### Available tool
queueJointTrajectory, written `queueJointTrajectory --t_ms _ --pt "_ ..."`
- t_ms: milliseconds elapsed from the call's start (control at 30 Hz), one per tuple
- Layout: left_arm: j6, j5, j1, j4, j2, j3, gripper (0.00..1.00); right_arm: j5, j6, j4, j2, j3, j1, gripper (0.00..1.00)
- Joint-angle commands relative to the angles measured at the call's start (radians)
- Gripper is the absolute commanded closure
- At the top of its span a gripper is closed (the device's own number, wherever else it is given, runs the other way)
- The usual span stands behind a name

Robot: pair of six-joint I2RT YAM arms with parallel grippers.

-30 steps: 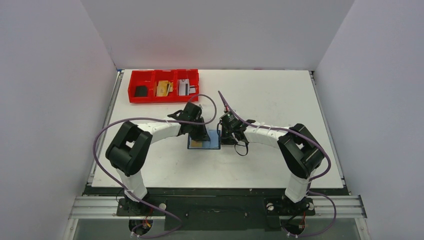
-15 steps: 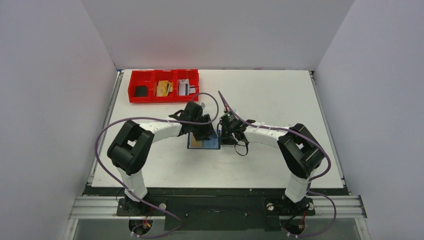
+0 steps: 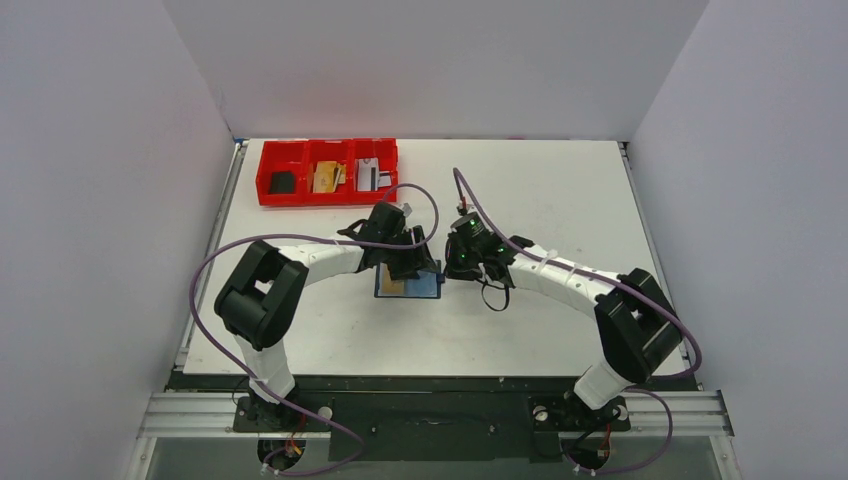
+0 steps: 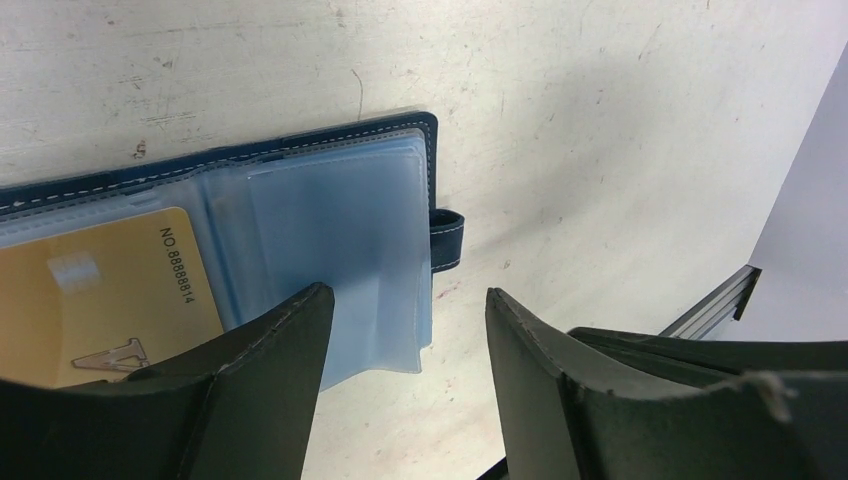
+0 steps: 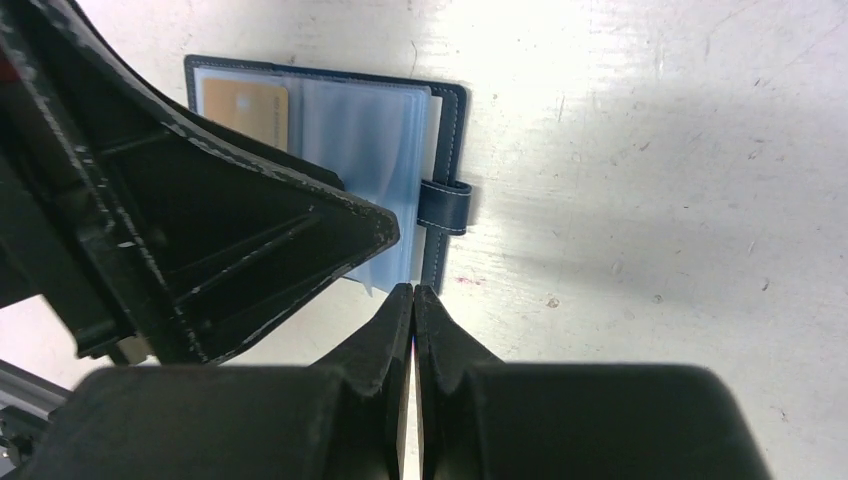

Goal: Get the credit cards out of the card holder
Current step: Remove the credit card from the card holder.

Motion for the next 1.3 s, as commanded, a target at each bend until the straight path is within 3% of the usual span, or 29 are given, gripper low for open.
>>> queueJointTrajectory --t_ms 0,367,667,833,967,1133,1267 --pt "0.028 -0.019 0.003 -0.011 -0.023 0.034 0.45 0.001 0.005 0.009 -0.031 0.023 -0.003 1.00" --pt "0.062 -0.043 0.052 -0.096 -0.072 0.049 0.49 -0.060 0.016 0.029 0.025 0.091 0.022 1.00" --pt "0.076 -0.204 0.122 -0.260 -0.177 0.040 0.50 -0.099 0.027 0.036 0.164 0.201 0.066 1.00" --pt "0.086 -0.204 0.156 -0.272 -0.197 -0.014 0.59 -0.132 0.040 0.040 0.253 0.273 0.089 0.93" --pt "0.088 -0.195 0.170 -0.263 -0.214 -0.056 0.66 -0.136 0.044 0.045 0.310 0.309 0.100 0.81" --pt "0.091 -0.185 0.172 -0.250 -0.204 -0.078 0.78 -0.139 0.054 0.056 0.361 0.318 0.103 0.78" --pt "0.089 -0.176 0.169 -0.214 -0.190 -0.086 0.80 -0.143 0.059 0.074 0.369 0.301 0.097 0.78"
